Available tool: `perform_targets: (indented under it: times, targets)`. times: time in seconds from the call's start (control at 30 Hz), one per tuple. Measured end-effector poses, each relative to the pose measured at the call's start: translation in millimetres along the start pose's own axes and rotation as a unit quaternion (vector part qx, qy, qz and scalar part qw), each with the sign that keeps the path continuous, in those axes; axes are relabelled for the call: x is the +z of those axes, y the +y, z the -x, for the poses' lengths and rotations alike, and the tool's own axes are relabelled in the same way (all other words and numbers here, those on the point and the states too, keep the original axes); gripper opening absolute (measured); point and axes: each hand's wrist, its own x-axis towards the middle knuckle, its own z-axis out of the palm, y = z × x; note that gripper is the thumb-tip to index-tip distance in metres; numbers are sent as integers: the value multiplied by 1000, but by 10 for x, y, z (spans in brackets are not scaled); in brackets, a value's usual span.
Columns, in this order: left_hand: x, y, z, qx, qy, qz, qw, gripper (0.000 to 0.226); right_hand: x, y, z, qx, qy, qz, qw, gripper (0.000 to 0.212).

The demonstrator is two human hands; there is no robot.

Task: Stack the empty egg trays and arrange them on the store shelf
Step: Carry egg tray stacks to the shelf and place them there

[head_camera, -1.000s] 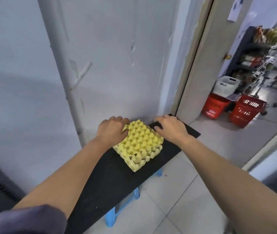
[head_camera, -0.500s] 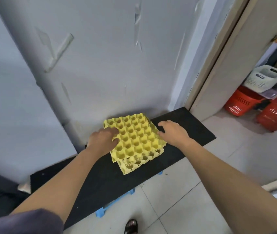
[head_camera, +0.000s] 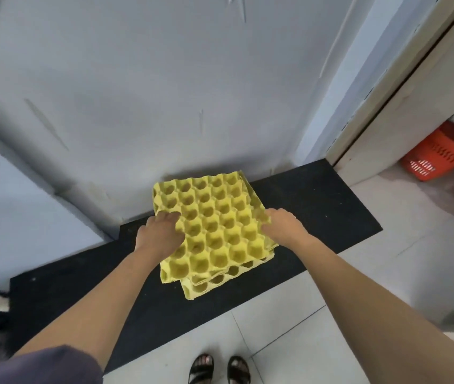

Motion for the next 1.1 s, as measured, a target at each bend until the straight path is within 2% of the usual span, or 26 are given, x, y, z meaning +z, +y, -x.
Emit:
perform_targets:
  times: [0.1, 0.17, 0.3, 0.37, 0.53, 0.77, 1.1]
  targets:
    - [282, -4, -182, -71, -23, 51, 996, 67, 274, 169, -370, 6, -26, -26, 999, 29]
    - [469, -27, -302, -134, -28, 112, 984, 74, 413, 231, -544, 0, -31, -49, 998, 36]
    - [760, -149, -488, -204, -34, 280, 937, 86, 610, 246, -693, 13, -40, -135, 990, 50]
    - [820, -191, -526, -201, -25, 340, 918, 87, 711, 243, -747, 5, -45, -146, 988, 52]
    - [698, -137, -470, -193, 2, 333, 923, 80, 715, 215, -731, 25, -18, -113, 993, 40]
    - [221, -88, -293, -154, 22, 344, 926, 82, 268, 58, -493, 45, 20, -112, 992, 56]
    - [-680, 33, 227, -108, 68, 332, 935, 79, -525, -351, 263, 17, 95, -108, 989, 49]
